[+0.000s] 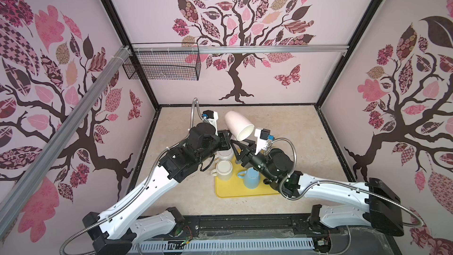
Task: Turn the mug right side up
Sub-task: Place the mug at the top-right of the table.
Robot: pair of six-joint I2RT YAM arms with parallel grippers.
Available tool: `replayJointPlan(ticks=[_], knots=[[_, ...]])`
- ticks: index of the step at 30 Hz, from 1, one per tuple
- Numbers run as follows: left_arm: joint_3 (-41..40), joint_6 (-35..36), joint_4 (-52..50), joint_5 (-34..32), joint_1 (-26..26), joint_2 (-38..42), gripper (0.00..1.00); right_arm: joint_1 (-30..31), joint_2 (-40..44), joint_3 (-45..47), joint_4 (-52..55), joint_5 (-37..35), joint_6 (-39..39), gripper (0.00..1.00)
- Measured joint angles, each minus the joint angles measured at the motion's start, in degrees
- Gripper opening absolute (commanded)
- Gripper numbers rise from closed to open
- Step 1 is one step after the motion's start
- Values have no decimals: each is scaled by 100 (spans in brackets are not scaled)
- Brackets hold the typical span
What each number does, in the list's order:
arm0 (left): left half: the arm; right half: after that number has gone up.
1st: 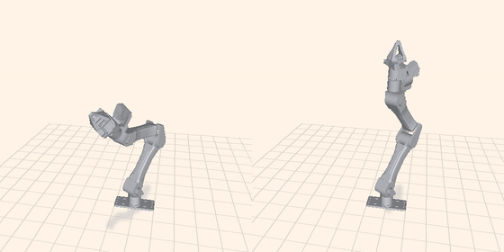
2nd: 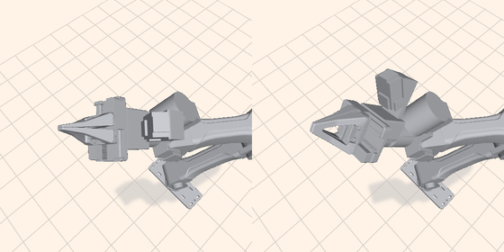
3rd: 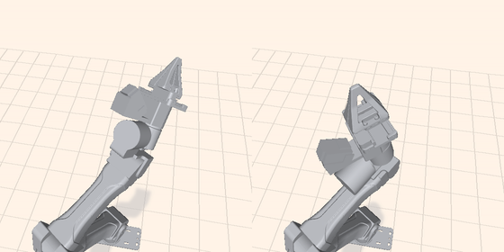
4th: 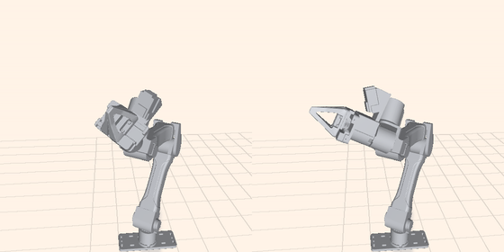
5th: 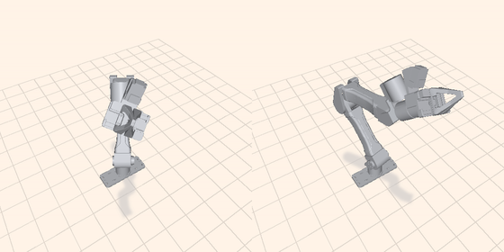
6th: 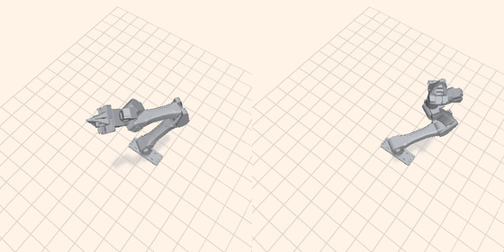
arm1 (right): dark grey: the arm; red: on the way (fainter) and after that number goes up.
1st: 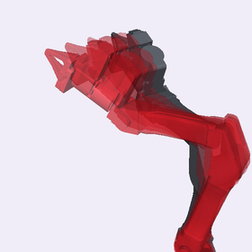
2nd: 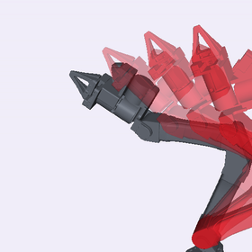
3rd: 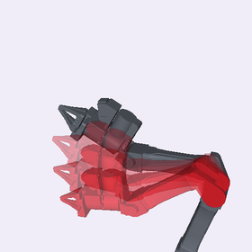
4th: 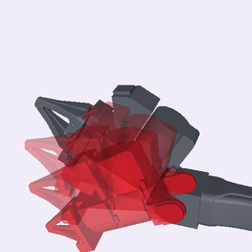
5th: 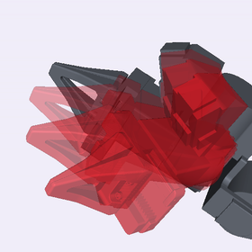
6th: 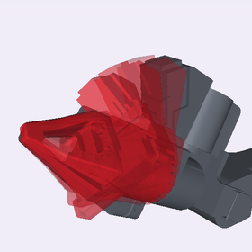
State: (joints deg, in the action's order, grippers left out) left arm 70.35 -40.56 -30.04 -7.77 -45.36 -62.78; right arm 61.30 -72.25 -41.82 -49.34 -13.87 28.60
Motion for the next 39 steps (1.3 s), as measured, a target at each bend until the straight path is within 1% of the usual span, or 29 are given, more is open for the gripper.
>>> replayJointPlan(ticks=[11,13,18,22,24,25,26,27,32,33,35,36,37,38,39], knots=[[-149,-94,385,-52,-79,-4,0,-24,-66,20,-245,-247,44,36],[-175,-140,446,-116,-114,-15,0,-24,-72,20,-260,-317,35,32],[-197,-175,595,-304,-195,-74,0,-26,-131,20,-326,-542,7,26],[-267,-199,726,-382,-219,-81,0,-35,-190,20,-433,-590,26,19],[-291,-223,769,-417,-221,-81,0,-42,-229,20,-505,-605,57,13],[-302,-236,791,-435,-221,-81,0,-50,-245,22,-533,-608,57,8],[-317,-245,815,-450,-221,-81,0,-61,-258,22,-553,-608,70,1],[-348,-249,861,-472,-225,-81,0,-70,-267,22,-570,-608,85,0],[-487,-256,1040,-616,-251,-74,0,-138,-308,35,-575,-549,140,0],[-509,-256,1067,-649,-260,-74,6,-151,-310,46,-577,-529,142,0],[-551,-229,1084,-715,-286,-68,25,-170,-310,81,-586,-492,166,0],[-566,-214,1056,-748,-299,-55,30,-192,-310,92,-588,-525,162,0],[-608,-162,992,-754,-332,-7,38,-264,-310,98,-575,-595,162,0],[-643,-107,955,-748,-374,37,44,-358,-310,98,-555,-678,164,0],[-658,-116,927,-748,-402,66,47,-420,-310,98,-531,-734,162,0]])
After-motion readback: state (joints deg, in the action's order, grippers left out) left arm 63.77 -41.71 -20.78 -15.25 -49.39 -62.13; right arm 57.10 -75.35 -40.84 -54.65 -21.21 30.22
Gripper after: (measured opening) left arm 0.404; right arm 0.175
